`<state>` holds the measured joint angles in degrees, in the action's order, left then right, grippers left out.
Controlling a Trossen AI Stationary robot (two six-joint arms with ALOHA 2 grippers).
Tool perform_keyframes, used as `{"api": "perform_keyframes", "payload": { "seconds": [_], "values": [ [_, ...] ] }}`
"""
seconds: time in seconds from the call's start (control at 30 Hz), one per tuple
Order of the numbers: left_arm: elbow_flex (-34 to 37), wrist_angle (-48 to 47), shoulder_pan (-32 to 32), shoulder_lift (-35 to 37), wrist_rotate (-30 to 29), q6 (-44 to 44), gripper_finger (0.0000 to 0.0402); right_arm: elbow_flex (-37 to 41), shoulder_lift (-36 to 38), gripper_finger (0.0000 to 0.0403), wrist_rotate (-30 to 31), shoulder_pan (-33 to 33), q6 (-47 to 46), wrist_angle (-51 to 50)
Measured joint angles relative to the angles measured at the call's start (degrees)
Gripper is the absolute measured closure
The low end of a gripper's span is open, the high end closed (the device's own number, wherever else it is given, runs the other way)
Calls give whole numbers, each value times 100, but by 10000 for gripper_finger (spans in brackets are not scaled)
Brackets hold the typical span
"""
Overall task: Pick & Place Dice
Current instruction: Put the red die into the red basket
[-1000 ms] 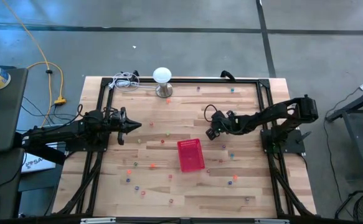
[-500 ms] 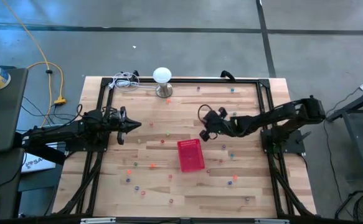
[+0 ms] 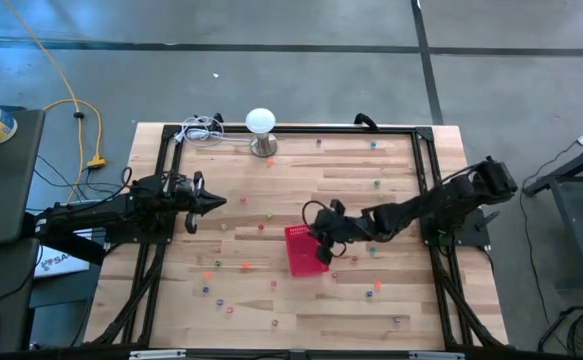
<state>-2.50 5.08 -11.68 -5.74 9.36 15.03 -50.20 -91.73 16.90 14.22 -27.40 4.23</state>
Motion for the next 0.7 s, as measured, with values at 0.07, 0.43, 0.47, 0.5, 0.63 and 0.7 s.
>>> {"api": "perform_keyframes", "payload": {
  "seconds": [0.07, 0.43, 0.47, 0.5, 0.63, 0.7],
  "values": [
    [1, -4, 0, -7, 18, 0, 399, -7, -141, 323, -120, 24, 54, 41],
    [2, 50, 298, -85, 183, 92, 399, 5, -523, 255, -517, -89, -266, 336],
    [2, 76, 330, -86, 178, 16, 399, 5, -515, 242, -535, -83, -99, 397],
    [2, 95, 361, -87, 150, -40, 399, 5, -512, 229, -535, -76, 93, 451],
    [0, 116, 441, -85, 103, -127, 399, 3, -504, 186, -540, -82, 536, 415],
    [2, 110, 467, -85, 103, -127, 399, 3, -504, 173, -531, -87, 680, 406]
  ]
}}
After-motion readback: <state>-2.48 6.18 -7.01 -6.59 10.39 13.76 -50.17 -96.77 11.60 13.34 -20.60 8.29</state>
